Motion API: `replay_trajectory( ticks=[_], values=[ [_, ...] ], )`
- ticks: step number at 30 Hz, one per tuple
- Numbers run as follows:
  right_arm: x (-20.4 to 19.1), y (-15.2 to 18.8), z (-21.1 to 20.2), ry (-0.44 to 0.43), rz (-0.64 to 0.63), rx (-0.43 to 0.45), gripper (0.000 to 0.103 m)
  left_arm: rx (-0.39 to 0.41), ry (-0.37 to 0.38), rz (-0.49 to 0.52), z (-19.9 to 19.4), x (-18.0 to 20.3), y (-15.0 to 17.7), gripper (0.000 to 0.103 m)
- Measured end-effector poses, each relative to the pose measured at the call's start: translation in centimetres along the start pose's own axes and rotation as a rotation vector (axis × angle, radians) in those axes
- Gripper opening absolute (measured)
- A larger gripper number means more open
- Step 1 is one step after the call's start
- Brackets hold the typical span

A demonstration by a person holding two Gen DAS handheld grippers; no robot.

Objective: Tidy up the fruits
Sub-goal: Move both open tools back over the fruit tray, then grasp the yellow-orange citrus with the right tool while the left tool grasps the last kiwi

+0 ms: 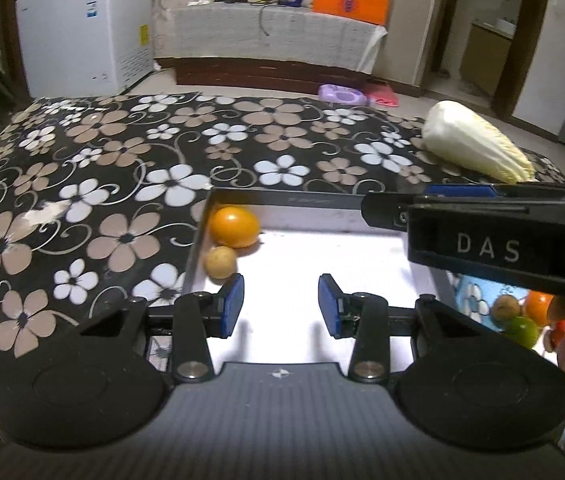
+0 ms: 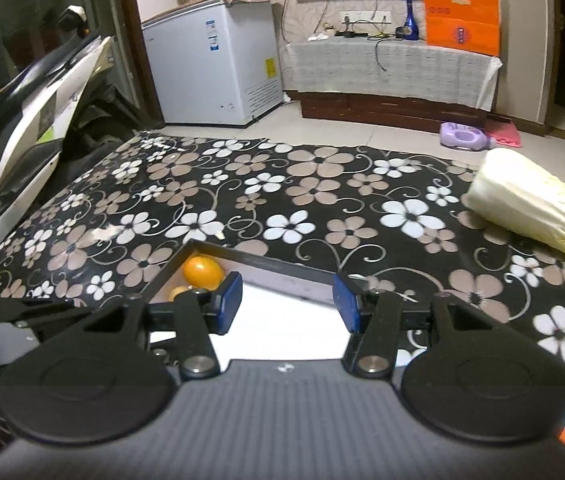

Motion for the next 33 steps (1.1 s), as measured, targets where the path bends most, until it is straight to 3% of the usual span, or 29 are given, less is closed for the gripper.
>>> replay_trajectory(
  ticks=[9, 15, 19, 27, 33],
  values=[
    [-1.3, 0.2, 2.2, -0.035, -0.023, -0.045, 0.052, -0.022, -0.111, -0.049, 1.2, -0.9, 1.4, 0.046],
    [-2.1, 0.1, 3.9, -0.073, -0.044, -0.083, 0.05, 0.01, -0.181, -0.047, 0.7, -0.4, 2.1, 0.046],
    [-2.7, 0.3, 5.3, -0.118, -0.034, -0.121, 0.041, 0.018, -0.196, -0.039, 0.8, -0.4, 2.0, 0.046],
    [-4.3, -0.2, 7.7, -0.139, -0.135, -0.173, 0.038, -0.039, -0.186, -0.046, 1.8, -0.2, 2.2, 0.046],
    [-4.2, -0.3, 9.6, -0.154, -0.193, -0.252, 0.036, -0.031, -0.199, -0.039, 1.8, 0.0, 2.3, 0.046]
  ],
)
Point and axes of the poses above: each gripper's, at about its wrist camera, not at the fingertips, and z roughly the way its jaws point, x to its right, y to its underside, the point moved 5 cm from there along z, roughly the way its jaws point, and after that the axes turned 8 degrees about -y, right-handed, at the moved point
